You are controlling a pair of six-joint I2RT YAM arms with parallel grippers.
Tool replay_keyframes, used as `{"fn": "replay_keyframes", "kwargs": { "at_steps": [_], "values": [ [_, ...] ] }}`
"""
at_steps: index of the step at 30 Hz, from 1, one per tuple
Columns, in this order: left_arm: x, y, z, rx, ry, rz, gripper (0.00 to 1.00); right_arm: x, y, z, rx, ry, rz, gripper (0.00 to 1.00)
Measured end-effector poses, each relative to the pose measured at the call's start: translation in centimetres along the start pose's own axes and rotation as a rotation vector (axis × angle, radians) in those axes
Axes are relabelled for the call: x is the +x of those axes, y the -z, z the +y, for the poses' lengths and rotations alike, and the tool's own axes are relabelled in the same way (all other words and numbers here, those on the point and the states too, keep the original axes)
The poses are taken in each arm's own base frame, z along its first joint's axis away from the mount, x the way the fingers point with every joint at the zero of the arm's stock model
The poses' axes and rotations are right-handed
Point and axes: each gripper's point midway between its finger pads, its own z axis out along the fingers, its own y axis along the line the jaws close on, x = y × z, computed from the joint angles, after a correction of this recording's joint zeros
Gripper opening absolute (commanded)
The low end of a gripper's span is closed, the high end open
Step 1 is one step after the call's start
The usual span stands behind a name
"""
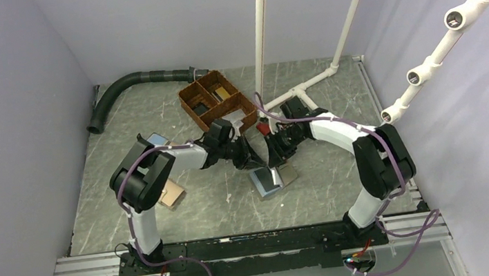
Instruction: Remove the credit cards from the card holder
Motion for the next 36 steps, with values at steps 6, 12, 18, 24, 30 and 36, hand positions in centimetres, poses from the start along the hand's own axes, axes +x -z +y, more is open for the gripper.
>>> {"fn": "replay_keyframes", "kwargs": {
  "at_steps": [6, 12, 18, 24, 30, 36],
  "values": [
    [-0.5, -1.8, -1.0, 0.018, -0.031, 0.026, 0.05, -0.7, 1.0, 0.2, 0.022, 0.052, -0.035, 0.39],
    [0.5, -2.5, -1.6, 0.033, -0.044, 0.076, 0.06, -1.3, 2.9, 1.6, 0.010, 0.148, -0.079, 0.44],
    [1.4, -3.5, -1.3, 0.035, -0.037, 0.133, 0.07, -1.0, 4.9, 4.9, -0.109, 0.296, -0.132, 0.42],
    [1.8, -4.4, -1.4, 0.040, -0.037, 0.171, 0.09, 2.2, 3.1, 6.7, -0.176, 0.378, -0.044, 0.22],
    [2.1, -4.5, -1.4, 0.037, -0.035, 0.180, 0.10, 3.5, 1.4, 4.2, -0.063, 0.369, 0.035, 0.07],
    [2.3, -4.5, -0.8, 0.022, -0.026, 0.176, 0.14, 4.0, 1.1, 0.1, 0.094, 0.282, 0.068, 0.03]
  ]
}}
